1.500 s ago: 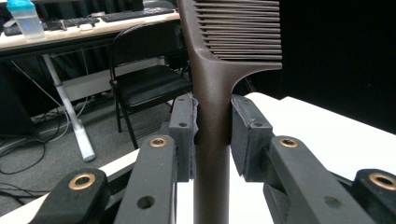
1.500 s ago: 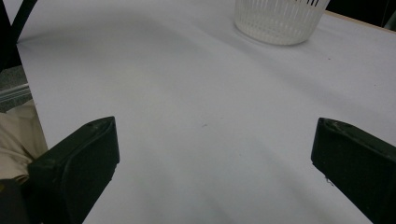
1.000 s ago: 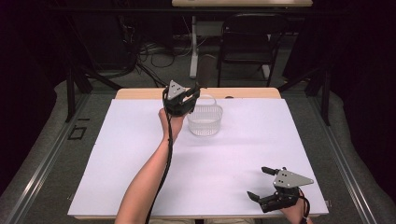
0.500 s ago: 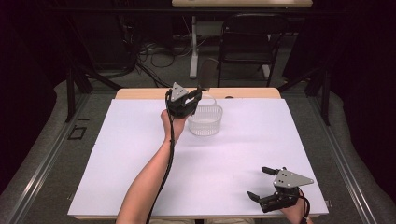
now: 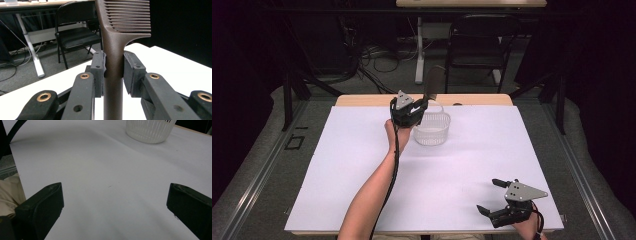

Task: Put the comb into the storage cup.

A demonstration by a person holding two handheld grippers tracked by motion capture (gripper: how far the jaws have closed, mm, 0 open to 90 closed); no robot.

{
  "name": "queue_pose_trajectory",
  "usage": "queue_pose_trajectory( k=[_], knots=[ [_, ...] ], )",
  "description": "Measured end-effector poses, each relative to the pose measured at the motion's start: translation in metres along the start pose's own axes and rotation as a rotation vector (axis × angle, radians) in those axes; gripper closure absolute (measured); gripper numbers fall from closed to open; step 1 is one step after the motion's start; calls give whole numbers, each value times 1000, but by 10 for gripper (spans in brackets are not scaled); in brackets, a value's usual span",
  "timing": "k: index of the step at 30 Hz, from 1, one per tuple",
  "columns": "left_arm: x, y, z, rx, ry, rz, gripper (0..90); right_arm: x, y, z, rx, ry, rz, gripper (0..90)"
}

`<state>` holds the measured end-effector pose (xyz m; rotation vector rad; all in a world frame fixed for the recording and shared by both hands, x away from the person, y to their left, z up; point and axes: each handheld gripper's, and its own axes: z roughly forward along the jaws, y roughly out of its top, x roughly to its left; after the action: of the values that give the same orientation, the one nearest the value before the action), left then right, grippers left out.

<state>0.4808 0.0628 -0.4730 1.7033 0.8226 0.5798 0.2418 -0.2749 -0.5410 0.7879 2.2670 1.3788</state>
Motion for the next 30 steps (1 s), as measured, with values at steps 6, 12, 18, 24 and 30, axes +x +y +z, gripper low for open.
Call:
queue_pose_trajectory(
  k=[6, 12, 18, 24, 30],
  knots=[
    [1, -4, 2, 24, -10, 15, 720, 0, 0, 0, 1, 0, 0, 8],
    [1, -7, 4, 56, -24, 23, 719, 0, 0, 0, 2, 0, 1, 8],
    [2, -8, 6, 86, -38, 29, 719, 0, 0, 0, -1, 1, -1, 8],
    [3, -10, 8, 116, -49, 27, 720, 0, 0, 0, 0, -1, 0, 8],
    [4, -13, 9, 130, -51, 28, 721, -1, -1, 1, 2, -1, -1, 8]
  ],
)
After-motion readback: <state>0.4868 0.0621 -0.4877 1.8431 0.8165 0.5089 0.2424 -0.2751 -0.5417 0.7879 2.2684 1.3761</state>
